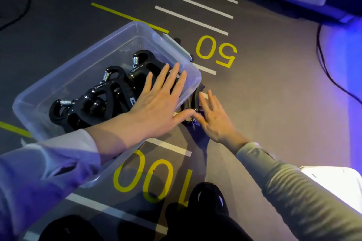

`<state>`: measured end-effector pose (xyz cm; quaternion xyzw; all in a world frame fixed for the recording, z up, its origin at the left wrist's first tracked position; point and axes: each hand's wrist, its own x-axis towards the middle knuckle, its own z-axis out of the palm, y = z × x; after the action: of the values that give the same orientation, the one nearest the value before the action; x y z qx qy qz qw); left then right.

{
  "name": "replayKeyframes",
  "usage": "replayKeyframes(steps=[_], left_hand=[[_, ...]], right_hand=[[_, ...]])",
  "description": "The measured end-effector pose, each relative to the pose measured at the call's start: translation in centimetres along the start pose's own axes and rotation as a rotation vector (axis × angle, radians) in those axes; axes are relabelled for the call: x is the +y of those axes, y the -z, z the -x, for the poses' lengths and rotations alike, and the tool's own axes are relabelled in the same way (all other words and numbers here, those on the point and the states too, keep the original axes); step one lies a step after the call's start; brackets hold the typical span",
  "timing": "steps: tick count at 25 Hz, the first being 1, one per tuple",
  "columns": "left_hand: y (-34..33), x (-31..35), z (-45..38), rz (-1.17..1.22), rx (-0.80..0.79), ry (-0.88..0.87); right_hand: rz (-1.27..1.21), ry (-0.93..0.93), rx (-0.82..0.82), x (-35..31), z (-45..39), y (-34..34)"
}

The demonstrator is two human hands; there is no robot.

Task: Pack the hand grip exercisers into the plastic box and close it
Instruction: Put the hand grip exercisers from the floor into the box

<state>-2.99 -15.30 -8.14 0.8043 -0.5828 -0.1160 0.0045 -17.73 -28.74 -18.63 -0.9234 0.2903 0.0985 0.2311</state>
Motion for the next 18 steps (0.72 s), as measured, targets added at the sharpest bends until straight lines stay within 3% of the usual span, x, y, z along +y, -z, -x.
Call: replayKeyframes(steps=[4, 10, 14, 18], left_hand=[[-0.8, 0.5, -1.6, 0.022, 0.020, -0.004], [-1.2, 0.7, -1.8, 0.042, 0.063, -0.007], [-1.2, 0.7, -1.8, 0.012, 0.091, -0.008], [-1.1, 0.7, -1.7, -0.019, 0.109, 0.002]], right_hand=[[0.075, -0.004, -0.224, 0.6, -1.5, -1.4], [0.163, -0.019, -0.221, -0.1, -3.3, -1.6], [0.062, -0.134, -0.145, -0.5, -2.8, -1.6], [0.071, -0.100, 0.207, 0.1, -1.7, 1.5]])
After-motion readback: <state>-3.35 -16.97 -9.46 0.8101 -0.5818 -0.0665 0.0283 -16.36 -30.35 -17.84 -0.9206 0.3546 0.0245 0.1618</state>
